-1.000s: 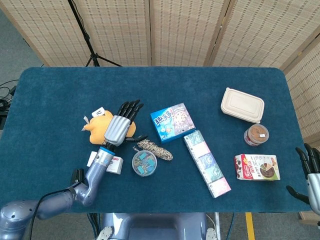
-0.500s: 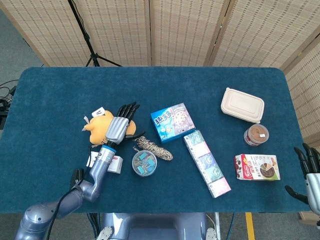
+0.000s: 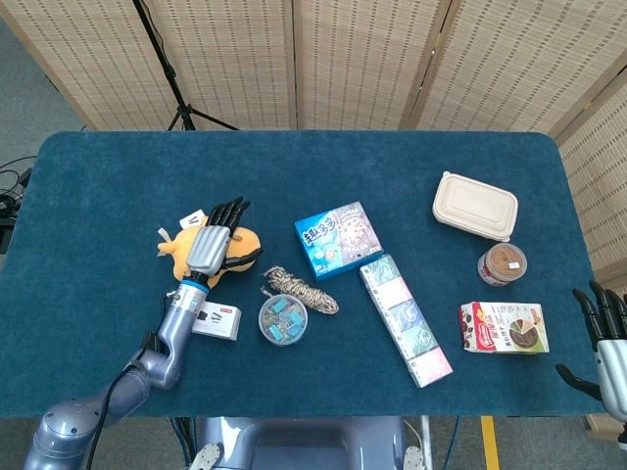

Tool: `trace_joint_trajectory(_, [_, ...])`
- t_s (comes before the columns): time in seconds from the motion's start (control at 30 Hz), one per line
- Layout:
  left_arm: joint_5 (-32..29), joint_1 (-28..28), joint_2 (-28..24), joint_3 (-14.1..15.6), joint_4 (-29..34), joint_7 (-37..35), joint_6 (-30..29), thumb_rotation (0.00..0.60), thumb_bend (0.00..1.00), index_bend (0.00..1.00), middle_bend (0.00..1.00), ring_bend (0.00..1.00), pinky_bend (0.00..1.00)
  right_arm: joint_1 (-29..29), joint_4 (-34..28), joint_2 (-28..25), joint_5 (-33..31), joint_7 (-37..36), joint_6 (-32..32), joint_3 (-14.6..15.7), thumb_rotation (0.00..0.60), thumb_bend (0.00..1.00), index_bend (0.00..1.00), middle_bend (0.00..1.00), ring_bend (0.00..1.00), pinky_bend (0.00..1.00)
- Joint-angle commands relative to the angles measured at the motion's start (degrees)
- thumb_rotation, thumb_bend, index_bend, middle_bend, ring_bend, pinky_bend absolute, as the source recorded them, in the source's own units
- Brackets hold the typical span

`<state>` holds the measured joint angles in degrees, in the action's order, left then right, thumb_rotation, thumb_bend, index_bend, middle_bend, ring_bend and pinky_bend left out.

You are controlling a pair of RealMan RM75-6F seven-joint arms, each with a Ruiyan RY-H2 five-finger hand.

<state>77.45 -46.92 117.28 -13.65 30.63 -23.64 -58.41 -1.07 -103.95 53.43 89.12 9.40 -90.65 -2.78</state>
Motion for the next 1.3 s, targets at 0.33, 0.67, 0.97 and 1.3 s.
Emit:
trace_joint_trajectory(0.33, [-0.11, 1.67, -2.71, 1.47, -1.6, -1.67, 3.27, 0.0, 0.0, 0.0, 0.0, 0.0, 0.0, -0.03, -0.1, 0.29, 0.25, 0.64, 0.06, 0.22, 0.6, 0.0, 0.0, 0.0, 0.0, 0.0])
trace_joint_trajectory(0.67, [0.63, 3.25, -3.65, 2.68, -3.5, -3.53, 2.96, 0.0, 0.0, 0.0, 0.0, 0.0, 0.0, -0.09, -0.25, 0.14, 0.41, 0.58, -0.09, 0.23, 0.6, 0.0, 0.0, 0.0, 0.0, 0.0])
trace_joint_trajectory(0.97, [2.09, 4.64, -5.8, 3.77, -1.95, -5.46, 0.36, 0.0, 0.0, 0.0, 0.0, 0.0, 0.0, -0.2, -0.41, -0.01, 0.71, 0.4, -0.3, 0.32, 0.6, 0.0, 0.0, 0.0, 0.0, 0.0])
trace_joint_trajectory(1.3, [3.21, 5.16, -11.88, 3.14, 11.46, -1.47, -4.43, 0.0, 0.0, 0.0, 0.0, 0.0, 0.0, -0.36, -0.64, -0.17, 1.0, 0.31, -0.61, 0.38, 0.6, 0.0, 0.0, 0.0, 0.0, 0.0])
